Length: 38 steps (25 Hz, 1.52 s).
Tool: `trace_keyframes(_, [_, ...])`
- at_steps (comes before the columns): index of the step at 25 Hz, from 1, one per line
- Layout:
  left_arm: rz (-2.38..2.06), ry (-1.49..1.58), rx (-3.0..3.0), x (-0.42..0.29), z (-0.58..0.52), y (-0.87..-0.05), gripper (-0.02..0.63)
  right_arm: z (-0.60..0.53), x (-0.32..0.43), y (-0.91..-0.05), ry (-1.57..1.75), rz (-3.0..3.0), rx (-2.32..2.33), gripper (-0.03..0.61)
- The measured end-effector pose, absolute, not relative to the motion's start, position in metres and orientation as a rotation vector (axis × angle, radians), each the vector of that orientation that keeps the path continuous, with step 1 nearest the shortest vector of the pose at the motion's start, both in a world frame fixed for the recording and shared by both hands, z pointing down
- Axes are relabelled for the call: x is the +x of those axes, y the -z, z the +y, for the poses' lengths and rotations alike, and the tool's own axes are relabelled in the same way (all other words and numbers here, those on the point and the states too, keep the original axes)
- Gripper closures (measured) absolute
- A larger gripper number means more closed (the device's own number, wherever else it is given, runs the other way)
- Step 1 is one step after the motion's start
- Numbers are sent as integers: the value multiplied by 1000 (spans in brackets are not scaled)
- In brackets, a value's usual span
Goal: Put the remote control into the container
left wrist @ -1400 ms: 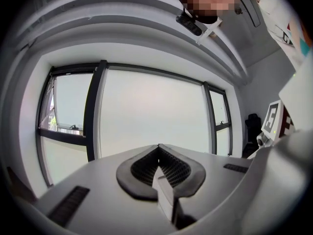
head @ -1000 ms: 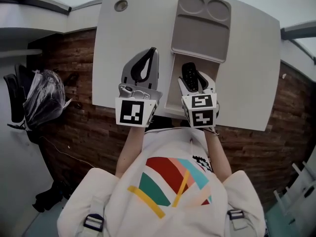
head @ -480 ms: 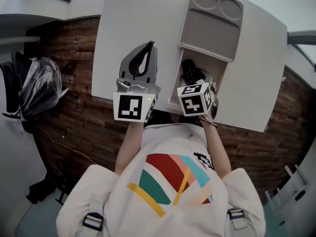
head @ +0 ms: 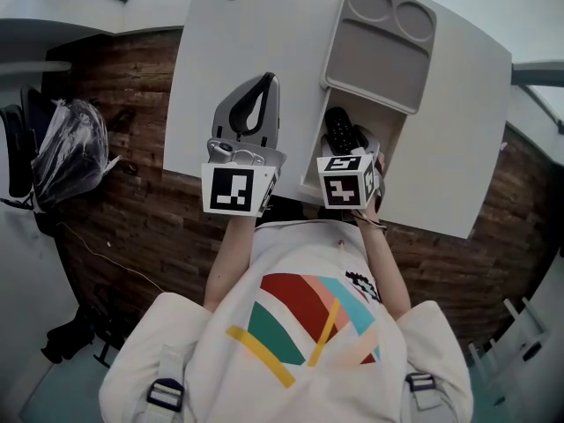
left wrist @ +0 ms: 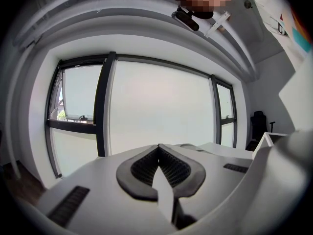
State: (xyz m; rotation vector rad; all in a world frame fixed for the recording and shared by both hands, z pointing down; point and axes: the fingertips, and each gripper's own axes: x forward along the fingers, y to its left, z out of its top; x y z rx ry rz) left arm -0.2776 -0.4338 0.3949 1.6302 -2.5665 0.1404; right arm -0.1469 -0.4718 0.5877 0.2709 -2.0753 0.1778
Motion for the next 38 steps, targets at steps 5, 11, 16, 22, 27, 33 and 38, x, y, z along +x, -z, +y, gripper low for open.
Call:
trace_keyframes(5, [-2565,-143,1649,-274,-437,-391,606,-473,-148,-585,-246,-2089,272,322])
trace_keyframes(11, [-2579,-148,1679,-272,-442,-380,606,-473,-149,-571,-332,-2150,249,308])
trace_keyframes(16, [-2595,-142,1709,-267,-448,-367,606,-485,-157,-537,-523,-2268,279,308])
trace_keyframes(22, [-2615,-121,1771,-259,-457,-342,606,-523,-170,-443,-625,-2564,287,312])
trace_keyframes(27, [-2633,-100,1786,-258,-461,-319,606,-569,-157,-344,-483,-2828,538,578])
trace_keyframes(33, [-2712,-28,1798,-258,-460,-273,606,-568,-133,-262,-393,-3096,542,578])
trace_keyframes(38, [-2741,-23,1854,-254,-462,-251,606,-552,-133,-255,-356,-3198,455,578])
